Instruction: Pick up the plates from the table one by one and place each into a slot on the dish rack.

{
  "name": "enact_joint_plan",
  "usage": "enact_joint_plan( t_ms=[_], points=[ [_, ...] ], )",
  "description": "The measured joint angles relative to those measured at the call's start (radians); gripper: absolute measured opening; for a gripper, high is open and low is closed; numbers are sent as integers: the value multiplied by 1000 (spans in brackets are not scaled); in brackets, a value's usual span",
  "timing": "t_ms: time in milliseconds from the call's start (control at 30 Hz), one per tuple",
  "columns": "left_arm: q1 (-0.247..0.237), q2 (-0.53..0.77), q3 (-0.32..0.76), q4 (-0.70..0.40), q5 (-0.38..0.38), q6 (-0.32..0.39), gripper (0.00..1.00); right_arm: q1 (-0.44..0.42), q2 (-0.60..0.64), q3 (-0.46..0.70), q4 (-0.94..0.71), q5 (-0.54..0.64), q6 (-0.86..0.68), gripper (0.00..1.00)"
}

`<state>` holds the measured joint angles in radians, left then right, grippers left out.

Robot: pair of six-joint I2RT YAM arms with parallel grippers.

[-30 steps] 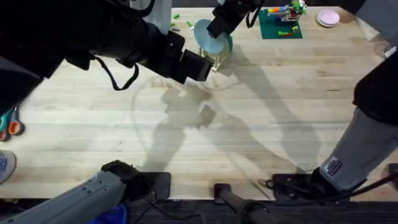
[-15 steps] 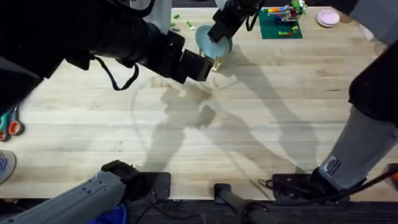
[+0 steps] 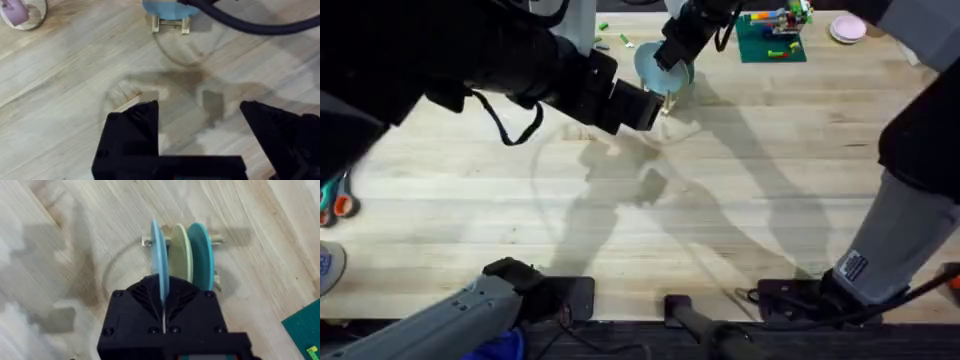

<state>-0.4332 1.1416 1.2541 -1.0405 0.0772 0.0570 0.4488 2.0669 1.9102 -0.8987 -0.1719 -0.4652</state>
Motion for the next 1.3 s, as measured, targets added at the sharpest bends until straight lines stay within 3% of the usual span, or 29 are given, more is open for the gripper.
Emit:
enact_joint_plan(
  t_ms=[300,567,1300],
  points=[
    [0,0,0,0,0,0,994,0,0,0,0,0,0,31],
    [0,0,0,0,0,0,994,0,0,0,0,0,-3,137],
    [0,0,0,0,0,0,994,0,-5,0,-21,0,-3,174]
  ],
)
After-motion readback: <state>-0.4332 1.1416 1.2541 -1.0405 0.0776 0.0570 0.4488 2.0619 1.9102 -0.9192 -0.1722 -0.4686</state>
